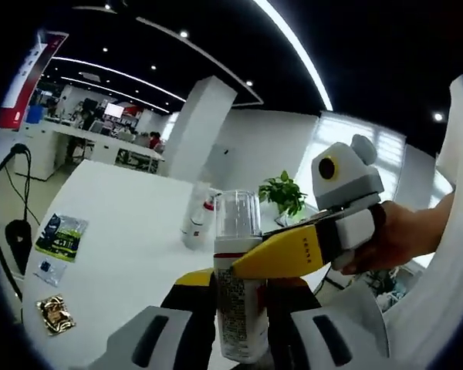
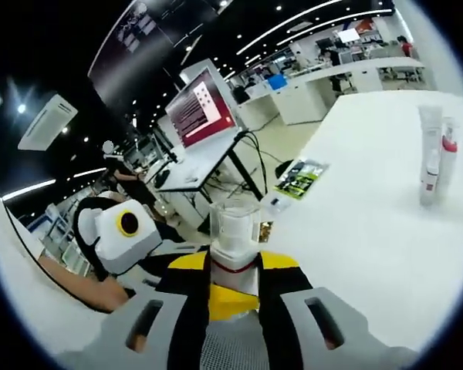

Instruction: Arrange the skincare products in the storage area until every visible bottle or jar stands upright without overlapping.

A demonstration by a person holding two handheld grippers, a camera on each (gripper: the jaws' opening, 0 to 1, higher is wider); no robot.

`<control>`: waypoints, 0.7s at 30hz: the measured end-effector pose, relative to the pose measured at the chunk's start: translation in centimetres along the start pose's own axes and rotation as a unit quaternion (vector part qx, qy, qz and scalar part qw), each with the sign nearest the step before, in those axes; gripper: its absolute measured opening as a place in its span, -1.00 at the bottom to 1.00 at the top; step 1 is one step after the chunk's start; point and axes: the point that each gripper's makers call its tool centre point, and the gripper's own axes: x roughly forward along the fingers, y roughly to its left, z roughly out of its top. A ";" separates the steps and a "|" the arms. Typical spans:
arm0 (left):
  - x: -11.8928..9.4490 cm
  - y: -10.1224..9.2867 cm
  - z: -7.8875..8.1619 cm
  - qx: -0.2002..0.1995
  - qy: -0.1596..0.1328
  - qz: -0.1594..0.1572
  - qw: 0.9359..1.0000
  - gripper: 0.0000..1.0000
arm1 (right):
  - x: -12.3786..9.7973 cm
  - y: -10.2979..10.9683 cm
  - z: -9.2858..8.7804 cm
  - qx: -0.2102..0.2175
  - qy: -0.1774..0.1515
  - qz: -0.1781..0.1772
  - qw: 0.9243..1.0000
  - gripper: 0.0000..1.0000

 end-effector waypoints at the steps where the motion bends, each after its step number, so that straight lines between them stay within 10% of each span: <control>1: 0.1 0.1 -0.2 0.007 0.006 0.006 1.000 -0.52 | 0.2 -0.3 -0.2 0.019 -0.007 -0.006 1.000 -0.58; 6: 0.2 0.2 -1.4 0.064 0.042 0.028 0.997 -0.51 | 0.1 -0.7 -1.2 -0.014 -0.002 -0.022 1.000 -0.61; 21: -0.5 -0.1 -0.5 0.055 0.021 0.027 0.998 -0.52 | 0.1 0.0 -0.8 -0.007 -0.011 0.017 1.000 -0.59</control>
